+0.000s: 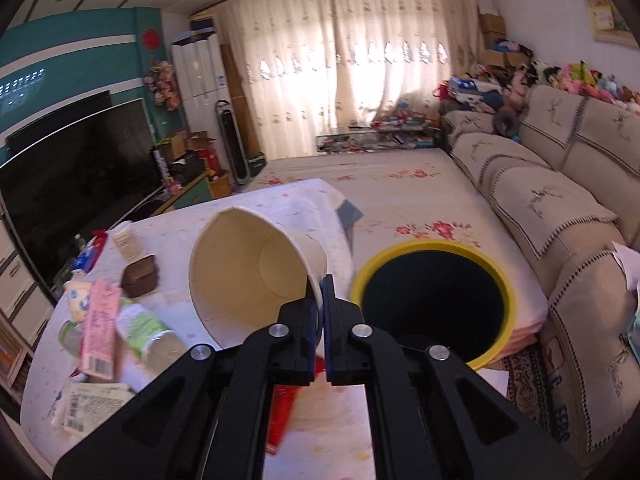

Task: Collect trash
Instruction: 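Carry the paper cup over the yellow-rimmed bin and open the right gripper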

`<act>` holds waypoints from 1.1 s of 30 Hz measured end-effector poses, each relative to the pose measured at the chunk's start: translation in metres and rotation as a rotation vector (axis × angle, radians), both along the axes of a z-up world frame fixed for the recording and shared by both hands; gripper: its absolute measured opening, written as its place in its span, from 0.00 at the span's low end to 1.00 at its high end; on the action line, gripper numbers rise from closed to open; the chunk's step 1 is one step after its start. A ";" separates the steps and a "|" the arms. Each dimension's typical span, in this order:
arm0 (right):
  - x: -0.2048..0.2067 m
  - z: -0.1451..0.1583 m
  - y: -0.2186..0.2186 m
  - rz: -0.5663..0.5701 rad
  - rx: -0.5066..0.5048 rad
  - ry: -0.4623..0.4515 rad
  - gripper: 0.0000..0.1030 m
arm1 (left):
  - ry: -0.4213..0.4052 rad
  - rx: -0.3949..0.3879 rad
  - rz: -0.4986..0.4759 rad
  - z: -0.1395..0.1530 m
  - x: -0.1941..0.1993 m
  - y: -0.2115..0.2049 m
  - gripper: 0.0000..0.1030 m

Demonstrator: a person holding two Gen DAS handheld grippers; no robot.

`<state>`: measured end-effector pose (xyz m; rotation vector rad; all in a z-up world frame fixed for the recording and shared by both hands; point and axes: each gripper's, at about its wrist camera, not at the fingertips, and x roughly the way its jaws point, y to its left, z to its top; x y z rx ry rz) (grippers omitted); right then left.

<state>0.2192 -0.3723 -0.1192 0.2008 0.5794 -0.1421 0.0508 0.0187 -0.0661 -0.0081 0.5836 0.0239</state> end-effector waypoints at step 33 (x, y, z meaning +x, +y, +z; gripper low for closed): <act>0.095 -0.129 -0.127 -0.213 0.116 0.339 0.19 | 0.102 0.027 -0.076 -0.028 0.053 -0.055 0.96</act>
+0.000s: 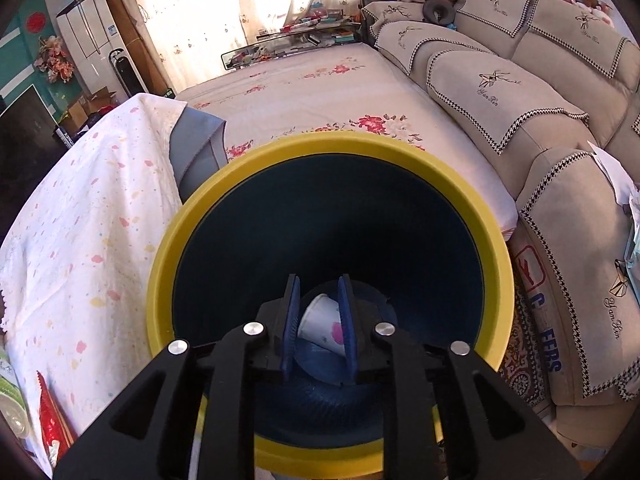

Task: Collect trash
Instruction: 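Carry the paper cup over the yellow-rimmed bin and open the right gripper, then withdraw the right gripper while the left gripper grasps the red snack packet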

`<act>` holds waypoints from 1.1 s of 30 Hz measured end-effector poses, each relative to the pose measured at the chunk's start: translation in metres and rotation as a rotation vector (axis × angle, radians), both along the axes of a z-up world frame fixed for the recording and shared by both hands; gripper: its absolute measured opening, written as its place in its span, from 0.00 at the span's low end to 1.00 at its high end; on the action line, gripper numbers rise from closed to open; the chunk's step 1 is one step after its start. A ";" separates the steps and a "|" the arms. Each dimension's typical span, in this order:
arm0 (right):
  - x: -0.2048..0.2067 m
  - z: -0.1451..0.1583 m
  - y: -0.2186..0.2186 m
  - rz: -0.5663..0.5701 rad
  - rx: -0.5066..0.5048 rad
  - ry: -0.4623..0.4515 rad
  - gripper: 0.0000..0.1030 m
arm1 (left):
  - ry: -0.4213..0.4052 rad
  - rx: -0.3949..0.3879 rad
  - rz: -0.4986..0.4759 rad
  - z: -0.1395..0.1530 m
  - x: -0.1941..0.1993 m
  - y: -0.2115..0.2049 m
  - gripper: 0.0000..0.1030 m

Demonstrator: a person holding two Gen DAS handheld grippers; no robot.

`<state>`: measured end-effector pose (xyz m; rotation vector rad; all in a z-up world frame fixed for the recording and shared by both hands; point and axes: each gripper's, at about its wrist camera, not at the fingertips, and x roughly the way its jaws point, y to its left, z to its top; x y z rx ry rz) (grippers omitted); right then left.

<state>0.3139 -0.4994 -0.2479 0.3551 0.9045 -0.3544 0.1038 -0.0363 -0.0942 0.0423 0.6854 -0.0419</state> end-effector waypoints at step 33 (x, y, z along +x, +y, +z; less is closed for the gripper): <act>-0.157 0.073 -0.006 0.003 -0.095 -0.184 0.46 | 0.255 0.096 -0.553 -0.062 0.085 -0.277 0.96</act>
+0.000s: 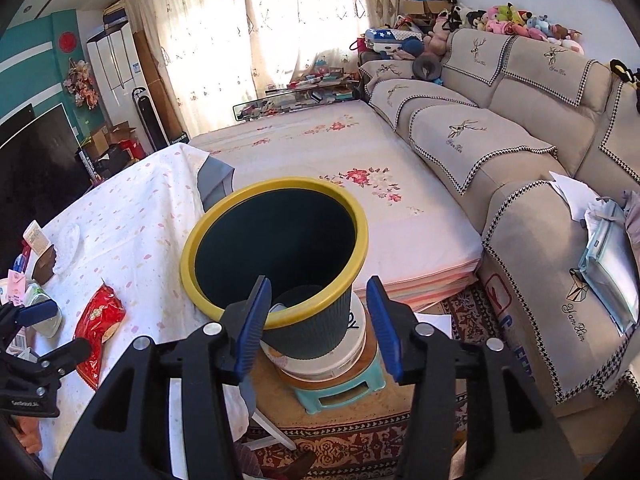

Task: Collect trash
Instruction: 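Withdraw the right gripper while the left gripper grasps the red snack packet, then carry the red packet over the bin and open the left gripper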

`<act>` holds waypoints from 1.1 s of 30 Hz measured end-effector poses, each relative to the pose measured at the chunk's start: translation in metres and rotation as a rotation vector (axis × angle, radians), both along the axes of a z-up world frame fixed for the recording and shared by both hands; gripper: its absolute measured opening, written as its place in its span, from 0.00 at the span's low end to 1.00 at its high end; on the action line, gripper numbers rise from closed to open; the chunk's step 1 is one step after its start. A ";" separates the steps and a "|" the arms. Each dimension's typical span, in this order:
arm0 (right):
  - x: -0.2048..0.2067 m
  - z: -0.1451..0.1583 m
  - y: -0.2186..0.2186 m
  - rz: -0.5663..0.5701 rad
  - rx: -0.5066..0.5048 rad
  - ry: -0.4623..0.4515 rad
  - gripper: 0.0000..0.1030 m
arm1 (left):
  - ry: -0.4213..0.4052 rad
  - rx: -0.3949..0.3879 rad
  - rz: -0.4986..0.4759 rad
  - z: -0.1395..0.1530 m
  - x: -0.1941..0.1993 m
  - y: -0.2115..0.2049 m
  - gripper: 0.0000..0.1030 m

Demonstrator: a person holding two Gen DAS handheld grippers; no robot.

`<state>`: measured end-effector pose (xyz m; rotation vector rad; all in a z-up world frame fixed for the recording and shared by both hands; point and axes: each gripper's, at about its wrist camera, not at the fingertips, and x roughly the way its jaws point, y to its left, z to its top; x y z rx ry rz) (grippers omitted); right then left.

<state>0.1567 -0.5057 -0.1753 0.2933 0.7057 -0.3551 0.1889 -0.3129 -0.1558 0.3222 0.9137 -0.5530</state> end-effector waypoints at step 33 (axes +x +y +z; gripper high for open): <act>-0.013 -0.016 -0.020 -0.033 0.066 -0.020 0.47 | 0.008 -0.020 -0.002 0.022 0.036 -0.050 0.48</act>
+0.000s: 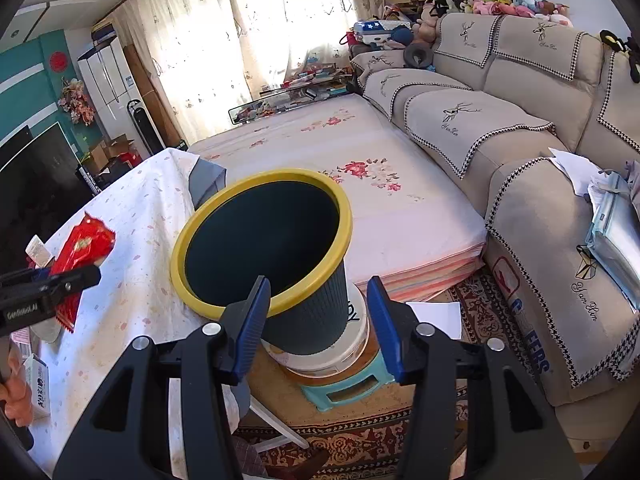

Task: Collect trash
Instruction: 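Carry the red packet over the bin and open the left gripper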

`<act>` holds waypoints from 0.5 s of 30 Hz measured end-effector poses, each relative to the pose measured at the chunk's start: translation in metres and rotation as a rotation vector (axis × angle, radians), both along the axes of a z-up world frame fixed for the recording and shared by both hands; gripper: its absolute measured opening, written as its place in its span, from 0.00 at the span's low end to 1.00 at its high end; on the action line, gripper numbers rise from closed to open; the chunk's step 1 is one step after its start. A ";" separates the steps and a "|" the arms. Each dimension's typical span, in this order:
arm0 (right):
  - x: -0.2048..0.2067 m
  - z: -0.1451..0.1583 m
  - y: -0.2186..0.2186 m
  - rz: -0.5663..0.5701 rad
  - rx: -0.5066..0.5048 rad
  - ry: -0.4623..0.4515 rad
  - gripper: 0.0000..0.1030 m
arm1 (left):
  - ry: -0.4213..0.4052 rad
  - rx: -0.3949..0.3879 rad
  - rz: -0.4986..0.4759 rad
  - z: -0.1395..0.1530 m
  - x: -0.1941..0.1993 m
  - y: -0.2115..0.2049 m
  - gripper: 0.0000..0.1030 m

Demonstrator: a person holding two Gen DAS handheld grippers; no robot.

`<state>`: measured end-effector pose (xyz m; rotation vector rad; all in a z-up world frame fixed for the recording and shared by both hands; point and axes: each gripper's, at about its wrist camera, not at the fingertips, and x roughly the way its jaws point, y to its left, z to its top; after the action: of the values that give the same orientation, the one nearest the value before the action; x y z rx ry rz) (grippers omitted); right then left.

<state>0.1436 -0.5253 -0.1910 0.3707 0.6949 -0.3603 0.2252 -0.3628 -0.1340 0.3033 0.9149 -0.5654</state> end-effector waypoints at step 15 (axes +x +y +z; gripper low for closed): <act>-0.015 -0.011 -0.028 -0.060 0.017 0.034 0.47 | 0.027 0.032 -0.048 -0.025 0.069 -0.124 0.69</act>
<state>0.1285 -0.5536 -0.2025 0.4031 0.7217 -0.4184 0.2947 -0.4871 -0.1592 0.3480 0.9457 -0.6007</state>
